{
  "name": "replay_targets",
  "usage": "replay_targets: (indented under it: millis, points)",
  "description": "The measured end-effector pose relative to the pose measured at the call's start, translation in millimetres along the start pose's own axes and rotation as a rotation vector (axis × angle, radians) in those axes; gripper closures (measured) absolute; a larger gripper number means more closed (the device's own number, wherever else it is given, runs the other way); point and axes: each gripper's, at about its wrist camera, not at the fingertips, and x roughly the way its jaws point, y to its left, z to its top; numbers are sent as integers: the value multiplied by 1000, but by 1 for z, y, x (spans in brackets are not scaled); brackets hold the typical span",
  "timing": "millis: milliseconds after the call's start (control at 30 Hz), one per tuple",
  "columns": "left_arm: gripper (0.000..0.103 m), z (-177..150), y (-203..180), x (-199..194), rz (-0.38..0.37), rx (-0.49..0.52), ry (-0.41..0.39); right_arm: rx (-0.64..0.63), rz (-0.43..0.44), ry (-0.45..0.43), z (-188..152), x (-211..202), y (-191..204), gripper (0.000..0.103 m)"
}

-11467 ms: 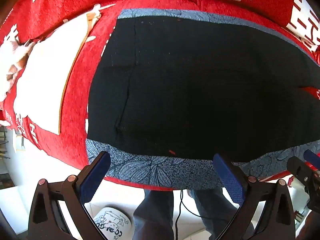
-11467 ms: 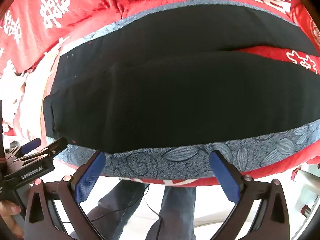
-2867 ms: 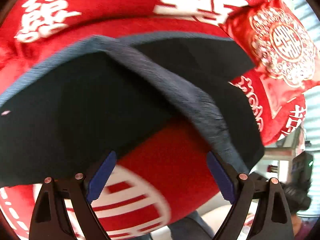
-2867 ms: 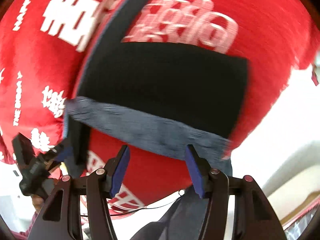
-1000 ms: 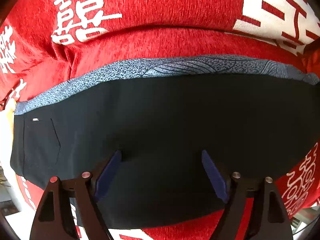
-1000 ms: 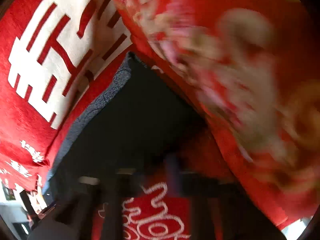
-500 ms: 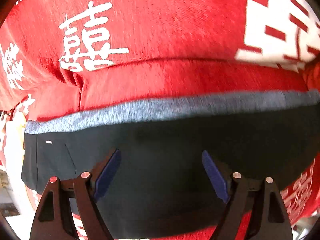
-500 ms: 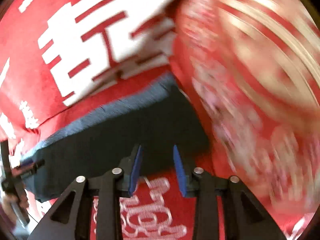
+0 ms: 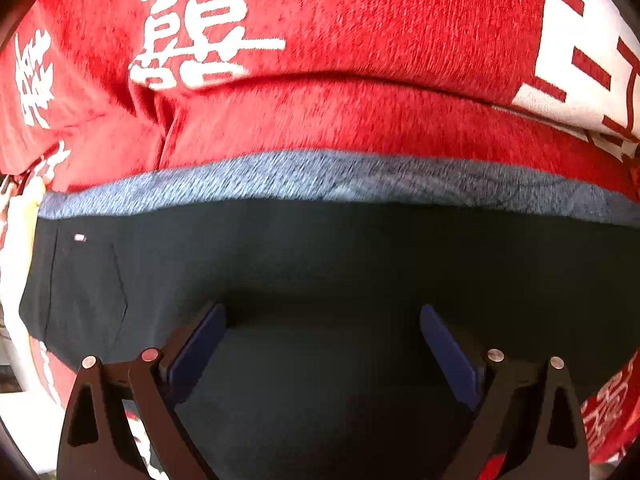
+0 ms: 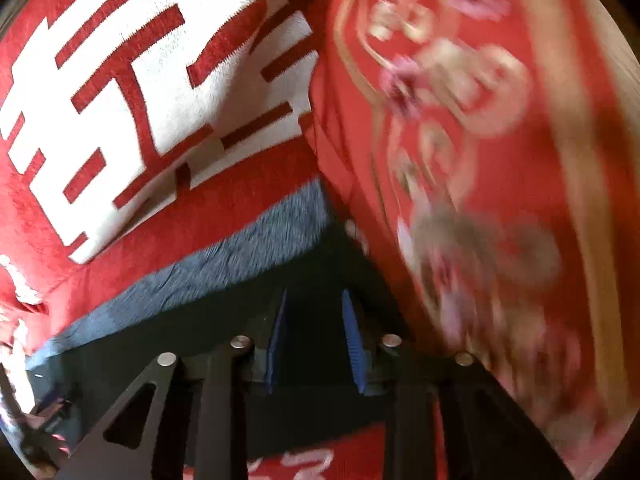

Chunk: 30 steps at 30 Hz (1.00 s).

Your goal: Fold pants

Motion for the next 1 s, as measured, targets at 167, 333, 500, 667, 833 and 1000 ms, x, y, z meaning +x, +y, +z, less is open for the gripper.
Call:
replay_targets:
  millis: [167, 333, 500, 667, 833, 1000]
  points:
    - [5, -24, 20, -14, 10, 44, 14, 26, 191, 105, -52, -16, 18, 65]
    - [5, -41, 69, -26, 56, 43, 9, -11, 451, 268, -117, -14, 86, 63]
    - [5, -32, 151, -18, 132, 0, -1, -44, 619, 379, -175, -5, 160, 57]
    - [5, -23, 235, 4, 215, -37, -31, -20, 717, 462, -218, 26, 221, 57]
    - [0, -33, 301, 38, 122, -108, -20, 26, 752, 471, -241, 46, 250, 57]
    - [0, -33, 316, 45, 47, -81, -50, 56, 776, 468, -244, 59, 266, 57]
